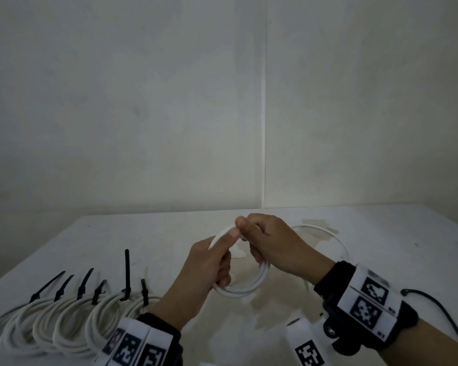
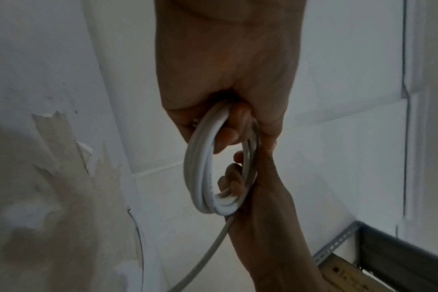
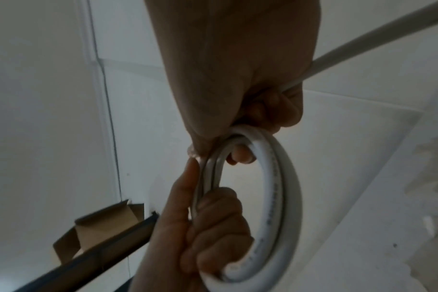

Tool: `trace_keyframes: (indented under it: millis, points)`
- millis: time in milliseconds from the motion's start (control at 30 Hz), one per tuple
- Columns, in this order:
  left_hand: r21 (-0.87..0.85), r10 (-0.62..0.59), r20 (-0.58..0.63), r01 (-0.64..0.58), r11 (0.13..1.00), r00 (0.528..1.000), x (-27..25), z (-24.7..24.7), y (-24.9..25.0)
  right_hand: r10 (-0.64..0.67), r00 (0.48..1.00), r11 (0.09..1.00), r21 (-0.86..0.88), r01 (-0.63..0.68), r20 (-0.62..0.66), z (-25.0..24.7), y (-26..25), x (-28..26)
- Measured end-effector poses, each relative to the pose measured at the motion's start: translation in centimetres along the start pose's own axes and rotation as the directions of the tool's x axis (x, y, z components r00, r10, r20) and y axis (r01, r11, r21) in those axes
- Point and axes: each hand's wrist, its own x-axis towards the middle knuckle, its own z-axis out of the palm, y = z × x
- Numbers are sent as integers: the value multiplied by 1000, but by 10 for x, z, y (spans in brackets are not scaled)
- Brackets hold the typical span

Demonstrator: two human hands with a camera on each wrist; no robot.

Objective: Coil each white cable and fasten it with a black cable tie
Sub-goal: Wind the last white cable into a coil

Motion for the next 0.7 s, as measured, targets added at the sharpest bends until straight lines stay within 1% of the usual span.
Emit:
trace_keyframes:
  millis: [100,200,267,333,467,533,600,700]
  points:
    - [22,25,-37,-24,999,999,2,1,0,-30,998,990,-142,21,-64,1,-3,2]
    - [-31,19,15,-18,999,1000,1,-2,6,-54,995,985,-166,39,-87,-2,-4,5]
    - [-65,-13,46,16,998,999,2,-3,9,-78,993,988,-141,65,-85,-4,-4,6]
    - [-86,-47,39,51,995,998,5,-3,10,-90,993,991,-102,82,-74,-6,-2,8]
    - [-56,-33,-6,33,998,999,6,-2,8,-44,999,999,14,44,19,-9,-1,6]
    - [-71,-24,-26,22,997,999,5,-2,5,-63,998,997,39,62,29,-12,0,6]
    - [-136,-6,-61,-3,991,998,6,-6,5,-104,994,994,33,104,-20,-15,5,8]
    - [-301,10,-151,-56,952,988,10,-22,7,-144,985,989,-59,139,-91,-23,21,7]
